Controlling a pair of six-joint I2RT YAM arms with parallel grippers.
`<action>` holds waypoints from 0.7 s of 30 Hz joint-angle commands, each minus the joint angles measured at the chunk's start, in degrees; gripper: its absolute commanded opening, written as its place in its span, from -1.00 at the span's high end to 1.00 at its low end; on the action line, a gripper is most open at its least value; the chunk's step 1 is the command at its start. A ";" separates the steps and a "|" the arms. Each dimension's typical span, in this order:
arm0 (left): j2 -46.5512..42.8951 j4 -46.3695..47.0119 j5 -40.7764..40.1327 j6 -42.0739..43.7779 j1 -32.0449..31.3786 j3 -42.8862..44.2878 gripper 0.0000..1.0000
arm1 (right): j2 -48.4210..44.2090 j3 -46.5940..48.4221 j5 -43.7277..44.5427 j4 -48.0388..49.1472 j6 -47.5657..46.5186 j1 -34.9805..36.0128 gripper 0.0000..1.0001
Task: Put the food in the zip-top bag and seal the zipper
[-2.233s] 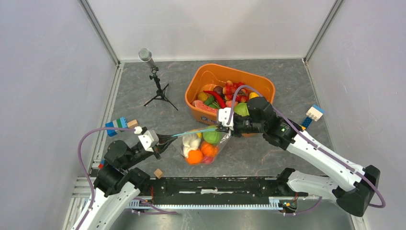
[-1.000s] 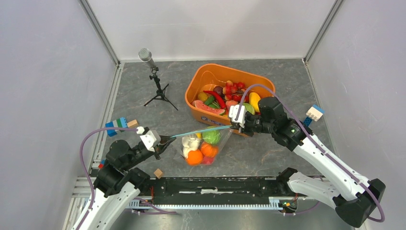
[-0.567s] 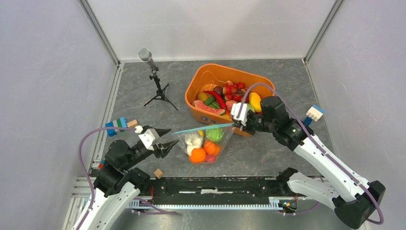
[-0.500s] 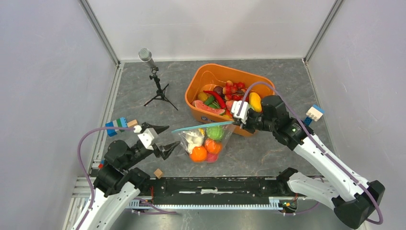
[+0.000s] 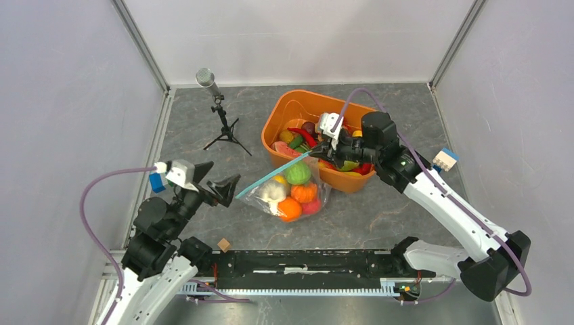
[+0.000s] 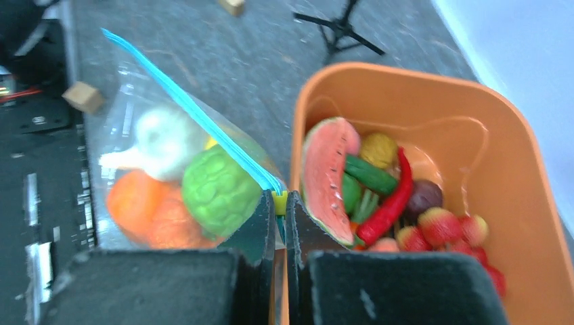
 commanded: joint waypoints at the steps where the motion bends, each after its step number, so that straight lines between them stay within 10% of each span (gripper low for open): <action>1: 3.85 -5.56 -13.21 -12.04 0.18 8.20 -1.00 | -1.62 -1.27 -20.32 3.79 -1.77 0.14 0.94; 6: 3.67 -7.61 -14.91 -11.25 0.18 9.88 -1.00 | -11.34 -14.80 -17.64 -1.99 -5.94 3.65 0.94; 13: 6.62 -4.54 -7.53 -11.49 0.18 8.45 -1.00 | -22.17 -21.81 -12.65 0.58 -2.49 3.72 0.07; 21: 14.02 -7.80 2.40 -11.97 0.14 9.19 -1.00 | -23.86 -19.85 -14.81 3.96 1.49 3.74 -0.33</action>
